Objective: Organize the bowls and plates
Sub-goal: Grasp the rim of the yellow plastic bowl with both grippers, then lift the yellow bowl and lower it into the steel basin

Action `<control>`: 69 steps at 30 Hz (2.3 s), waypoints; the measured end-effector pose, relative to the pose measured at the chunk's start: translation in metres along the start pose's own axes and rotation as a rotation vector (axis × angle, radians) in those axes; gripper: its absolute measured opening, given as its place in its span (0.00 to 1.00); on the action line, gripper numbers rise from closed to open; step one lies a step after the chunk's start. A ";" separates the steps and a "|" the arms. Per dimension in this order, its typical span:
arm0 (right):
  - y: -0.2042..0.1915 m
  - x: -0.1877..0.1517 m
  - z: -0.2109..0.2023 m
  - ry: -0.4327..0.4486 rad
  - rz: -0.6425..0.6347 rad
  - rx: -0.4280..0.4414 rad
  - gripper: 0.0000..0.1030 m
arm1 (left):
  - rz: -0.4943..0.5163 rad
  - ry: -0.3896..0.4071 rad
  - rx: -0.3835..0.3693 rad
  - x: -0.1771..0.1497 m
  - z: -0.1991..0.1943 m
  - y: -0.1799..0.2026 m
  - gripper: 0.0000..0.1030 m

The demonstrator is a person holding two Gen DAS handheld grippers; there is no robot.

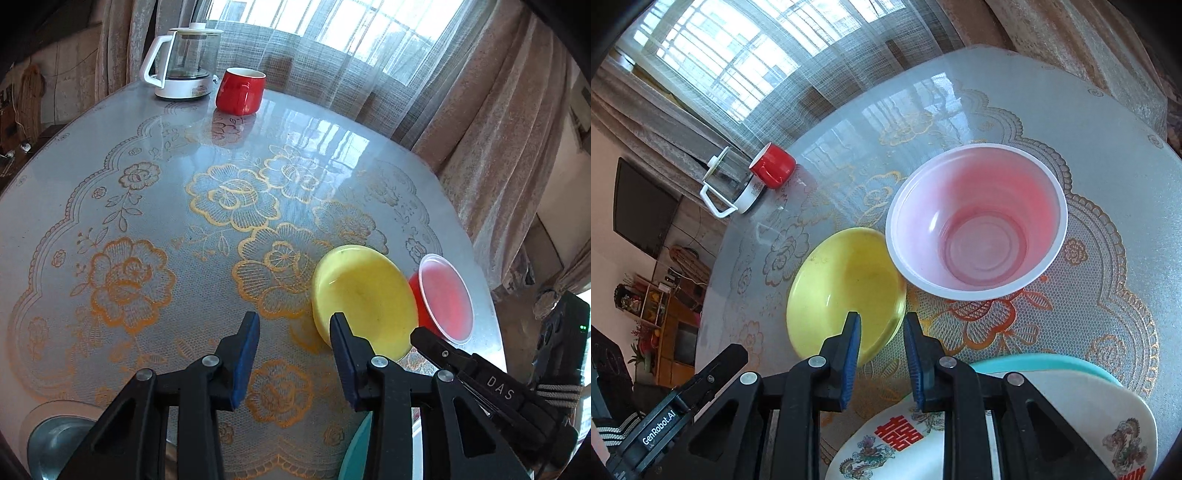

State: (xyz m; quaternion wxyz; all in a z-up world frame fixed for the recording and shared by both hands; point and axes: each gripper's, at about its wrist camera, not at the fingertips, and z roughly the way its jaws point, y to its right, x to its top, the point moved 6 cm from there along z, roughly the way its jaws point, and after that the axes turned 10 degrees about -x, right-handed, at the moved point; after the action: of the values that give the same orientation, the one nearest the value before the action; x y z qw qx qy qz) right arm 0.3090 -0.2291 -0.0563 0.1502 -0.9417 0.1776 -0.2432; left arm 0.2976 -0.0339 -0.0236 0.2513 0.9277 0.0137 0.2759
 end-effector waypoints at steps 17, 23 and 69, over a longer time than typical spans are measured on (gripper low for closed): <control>-0.014 0.000 0.011 0.004 -0.089 -0.011 0.14 | 0.071 -0.049 -0.005 -0.008 0.026 0.011 0.14; -0.023 -0.009 -0.009 0.023 -0.097 0.065 0.13 | 0.057 -0.022 -0.025 -0.012 -0.007 0.006 0.14; -0.135 -0.170 -0.051 -0.083 -0.402 0.262 0.13 | -0.081 0.073 0.051 -0.140 -0.168 -0.118 0.15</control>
State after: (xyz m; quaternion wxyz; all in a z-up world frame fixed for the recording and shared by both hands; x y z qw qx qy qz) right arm 0.1790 -0.0495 -0.0328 0.2269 -0.9398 -0.0526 -0.2502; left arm 0.1057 0.1232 -0.0291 0.2381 0.9217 0.0674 0.2989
